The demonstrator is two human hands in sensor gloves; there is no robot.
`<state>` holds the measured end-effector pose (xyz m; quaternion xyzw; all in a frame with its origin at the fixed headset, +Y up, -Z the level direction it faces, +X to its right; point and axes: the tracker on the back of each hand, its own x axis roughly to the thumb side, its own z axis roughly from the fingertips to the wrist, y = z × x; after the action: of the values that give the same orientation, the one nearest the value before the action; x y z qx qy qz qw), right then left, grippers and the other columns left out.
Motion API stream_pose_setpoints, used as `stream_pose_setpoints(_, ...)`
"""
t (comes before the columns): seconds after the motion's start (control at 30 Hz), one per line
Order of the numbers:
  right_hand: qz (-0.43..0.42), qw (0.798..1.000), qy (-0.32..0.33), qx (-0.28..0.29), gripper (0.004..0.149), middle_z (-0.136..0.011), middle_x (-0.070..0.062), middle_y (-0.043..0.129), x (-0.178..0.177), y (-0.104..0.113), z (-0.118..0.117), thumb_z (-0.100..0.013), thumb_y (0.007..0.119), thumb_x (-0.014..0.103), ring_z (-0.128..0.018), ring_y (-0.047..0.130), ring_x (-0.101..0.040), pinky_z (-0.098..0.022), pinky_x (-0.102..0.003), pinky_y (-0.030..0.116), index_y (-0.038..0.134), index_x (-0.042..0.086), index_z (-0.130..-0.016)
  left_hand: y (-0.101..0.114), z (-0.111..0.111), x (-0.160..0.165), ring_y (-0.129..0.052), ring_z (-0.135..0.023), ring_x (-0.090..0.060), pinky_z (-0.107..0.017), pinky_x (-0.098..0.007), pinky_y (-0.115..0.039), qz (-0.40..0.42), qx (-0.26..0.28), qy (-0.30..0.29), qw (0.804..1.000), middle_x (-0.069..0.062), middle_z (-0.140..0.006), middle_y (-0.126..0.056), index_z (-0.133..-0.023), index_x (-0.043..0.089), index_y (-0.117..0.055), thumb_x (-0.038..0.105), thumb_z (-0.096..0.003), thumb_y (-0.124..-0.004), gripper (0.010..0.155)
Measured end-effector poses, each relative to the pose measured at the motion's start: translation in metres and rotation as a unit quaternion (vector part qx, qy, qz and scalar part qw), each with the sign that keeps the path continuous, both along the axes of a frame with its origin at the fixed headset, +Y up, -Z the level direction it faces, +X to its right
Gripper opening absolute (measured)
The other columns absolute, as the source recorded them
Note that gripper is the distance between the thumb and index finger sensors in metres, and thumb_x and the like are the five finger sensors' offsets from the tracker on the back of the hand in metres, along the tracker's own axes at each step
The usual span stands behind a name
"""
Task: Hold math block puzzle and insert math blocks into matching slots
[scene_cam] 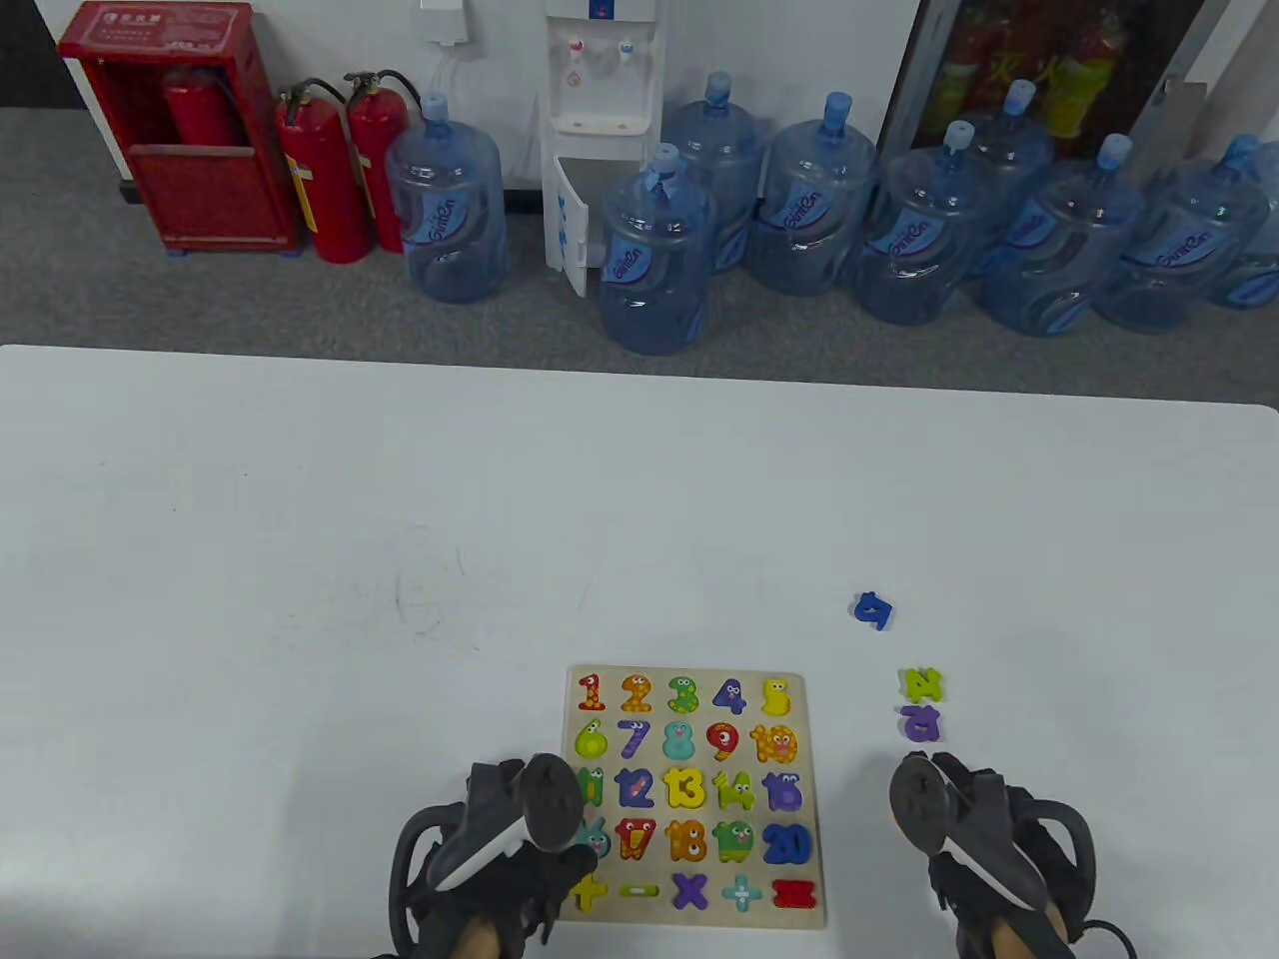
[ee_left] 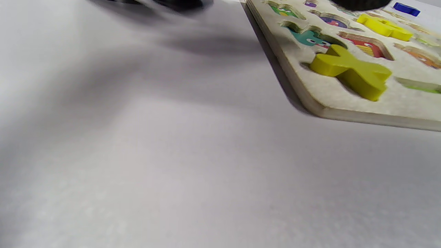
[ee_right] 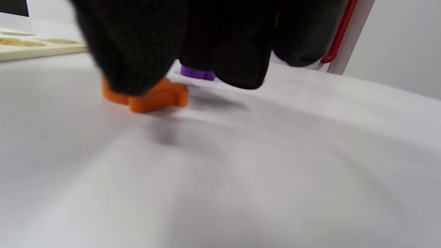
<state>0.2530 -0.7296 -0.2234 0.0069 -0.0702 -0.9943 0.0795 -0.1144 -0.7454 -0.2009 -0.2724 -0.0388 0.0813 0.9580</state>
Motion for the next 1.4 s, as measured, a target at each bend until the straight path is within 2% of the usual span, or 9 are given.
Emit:
stream_pose_setpoints(0.17, 0.039, 0.999, -0.002, -0.010, 0.068, -0.095, 0.002, 0.071, -0.005, -0.008, -0.002, -0.024, 0.086, 0.033, -0.080, 0.083, -0.021, -0.064, -0.044, 0.071, 0.067, 0.031, -0.090, 0.000, 0.000, 0.000, -0.029, -0.103, -0.049, -0.073, -0.067, -0.045, 0.000, 0.000, 0.000, 1.000, -0.015, -0.109, -0.025, -0.105, 0.018, -0.023, 0.057, -0.0383, -0.062, 0.087)
stream_pose_setpoints(0.4, 0.051, 0.999, 0.011, 0.000, 0.064, -0.083, -0.001, 0.083, -0.013, -0.006, -0.002, -0.022, 0.086, 0.038, -0.066, 0.094, -0.017, -0.060, -0.042, 0.076, 0.076, 0.028, -0.085, 0.000, 0.000, 0.000, -0.030, -0.103, -0.049, -0.073, -0.067, -0.045, 0.000, 0.000, 0.000, 1.000, -0.015, -0.109, -0.025, -0.105, 0.018, -0.023, 0.057, -0.0384, -0.062, 0.087)
stream_pose_setpoints(0.5, 0.052, 0.999, 0.005, 0.009, 0.067, -0.074, -0.005, 0.090, -0.014, -0.006, -0.002, -0.020, 0.084, 0.043, -0.055, 0.099, -0.018, -0.054, -0.043, 0.080, 0.079, 0.023, -0.083, 0.000, 0.000, 0.000, -0.029, -0.103, -0.049, -0.073, -0.067, -0.045, 0.000, 0.000, 0.000, 1.000, -0.015, -0.109, -0.025, -0.105, 0.018, -0.023, 0.057, -0.0383, -0.062, 0.087)
stream_pose_setpoints(0.67, 0.040, 0.998, -0.025, 0.030, 0.066, -0.059, -0.003, 0.100, -0.008, -0.002, -0.004, -0.019, 0.075, 0.052, -0.039, 0.104, -0.016, -0.045, -0.041, 0.085, 0.085, 0.022, -0.077, 0.000, 0.000, 0.000, -0.029, -0.103, -0.049, -0.073, -0.067, -0.045, 0.000, 0.000, 0.000, 1.000, -0.015, -0.109, -0.026, -0.105, 0.018, -0.023, 0.057, -0.0383, -0.062, 0.087)
stream_pose_setpoints(0.8, 0.020, 0.998, -0.027, 0.051, 0.065, -0.073, -0.001, 0.093, 0.000, 0.002, -0.001, -0.022, 0.077, 0.048, -0.054, 0.100, -0.017, -0.053, -0.042, 0.080, 0.079, 0.026, -0.083, 0.000, 0.000, 0.000, -0.029, -0.103, -0.049, -0.073, -0.067, -0.045, 0.000, 0.000, 0.000, 1.000, -0.015, -0.109, -0.026, -0.105, 0.018, -0.023, 0.057, -0.0383, -0.062, 0.087)
stream_pose_setpoints(0.9, -0.021, 1.000, 0.019, 0.004, 0.063, -0.090, 0.005, 0.080, -0.002, 0.000, 0.001, -0.026, 0.085, 0.034, -0.072, 0.092, -0.019, -0.061, -0.044, 0.075, 0.071, 0.032, -0.088, 0.000, 0.000, 0.000, -0.029, -0.103, -0.049, -0.073, -0.067, -0.045, 0.000, 0.000, 0.000, 1.000, -0.015, -0.109, -0.025, -0.105, 0.018, -0.023, 0.057, -0.0383, -0.062, 0.087)
stream_pose_setpoints(1.03, 0.014, 0.999, 0.036, 0.004, 0.064, -0.095, 0.009, 0.073, -0.011, -0.002, 0.002, -0.026, 0.088, 0.022, -0.078, 0.089, -0.018, -0.064, -0.044, 0.073, 0.072, 0.038, -0.085, 0.000, 0.000, 0.000, -0.029, -0.103, -0.049, -0.073, -0.067, -0.045, 0.000, 0.000, 0.000, 1.000, -0.015, -0.109, -0.026, -0.105, 0.018, -0.023, 0.057, -0.0383, -0.062, 0.087)
stream_pose_setpoints(1.17, 0.019, 0.999, 0.029, -0.001, 0.057, -0.088, 0.005, 0.081, -0.011, -0.005, -0.001, -0.025, 0.087, 0.027, -0.069, 0.093, -0.016, -0.061, -0.043, 0.075, 0.079, 0.034, -0.081, 0.000, 0.000, 0.000, -0.029, -0.103, -0.049, -0.073, -0.067, -0.045, 0.000, 0.000, 0.000, 1.000, -0.015, -0.109, -0.025, -0.105, 0.018, -0.023, 0.057, -0.0384, -0.062, 0.087)
stream_pose_setpoints(1.4, 0.021, 1.000, 0.021, 0.002, 0.059, -0.078, -0.001, 0.086, -0.012, -0.009, -0.002, -0.024, 0.081, 0.041, -0.059, 0.096, -0.017, -0.058, -0.043, 0.076, 0.079, 0.027, -0.081, 0.000, 0.000, 0.000, -0.029, -0.103, -0.049, -0.073, -0.067, -0.044, 0.000, 0.000, 0.000, 1.000, -0.015, -0.109, -0.025, -0.105, 0.018, -0.023, 0.057, -0.0384, -0.062, 0.087)
